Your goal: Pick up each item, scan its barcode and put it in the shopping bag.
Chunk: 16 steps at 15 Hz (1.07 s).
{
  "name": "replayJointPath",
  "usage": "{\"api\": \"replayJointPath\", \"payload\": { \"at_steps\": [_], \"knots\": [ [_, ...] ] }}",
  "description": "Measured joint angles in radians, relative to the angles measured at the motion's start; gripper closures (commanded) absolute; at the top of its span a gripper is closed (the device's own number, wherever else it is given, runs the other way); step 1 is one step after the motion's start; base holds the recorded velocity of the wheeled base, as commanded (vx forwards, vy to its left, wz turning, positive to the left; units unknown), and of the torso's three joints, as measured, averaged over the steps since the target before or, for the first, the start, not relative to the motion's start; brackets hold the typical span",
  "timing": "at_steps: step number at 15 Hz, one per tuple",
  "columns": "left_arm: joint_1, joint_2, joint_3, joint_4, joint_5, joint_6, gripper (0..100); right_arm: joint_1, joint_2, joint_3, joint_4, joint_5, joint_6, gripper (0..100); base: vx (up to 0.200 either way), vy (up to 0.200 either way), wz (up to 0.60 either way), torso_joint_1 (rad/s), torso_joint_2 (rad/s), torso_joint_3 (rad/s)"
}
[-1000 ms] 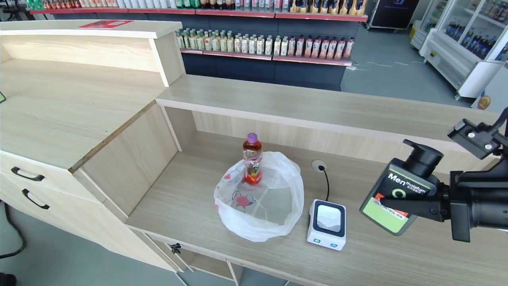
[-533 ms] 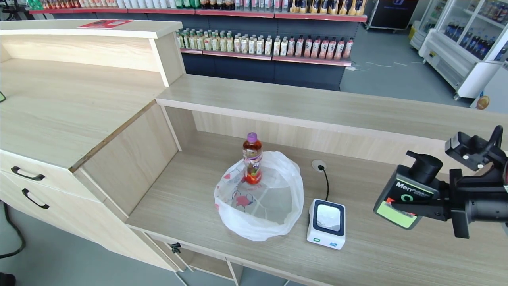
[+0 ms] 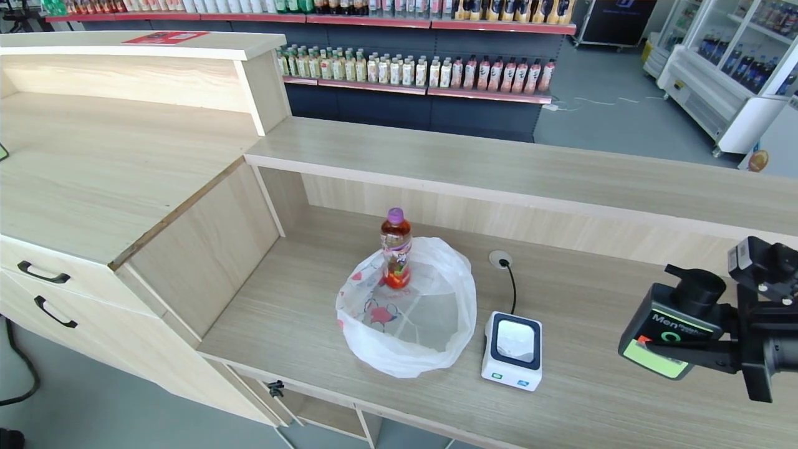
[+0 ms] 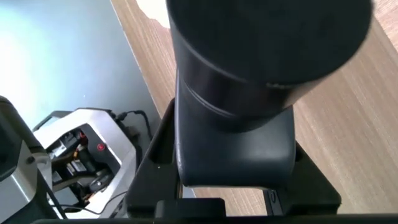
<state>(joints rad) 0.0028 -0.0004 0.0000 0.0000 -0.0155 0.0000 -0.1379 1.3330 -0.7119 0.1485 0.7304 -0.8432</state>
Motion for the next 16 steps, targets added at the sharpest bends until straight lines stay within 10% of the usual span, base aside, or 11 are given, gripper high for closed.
{"api": "replayJointPath", "payload": {
  "at_steps": [11, 16],
  "knots": [
    [0.000, 0.000, 0.000, 0.000, 0.000, 0.000, 0, -0.019, 0.087, -0.036, 0.040, 0.091, 0.065, 100, 0.000, 0.000, 0.16, -0.002, 0.00, 0.001],
    [0.000, 0.000, 0.000, 0.000, 0.000, 0.000, 0, -0.027, 0.209, -0.102, 0.039, 0.157, 0.334, 100, 0.000, 0.000, 0.00, 0.000, 0.00, 0.000]
  ]
}}
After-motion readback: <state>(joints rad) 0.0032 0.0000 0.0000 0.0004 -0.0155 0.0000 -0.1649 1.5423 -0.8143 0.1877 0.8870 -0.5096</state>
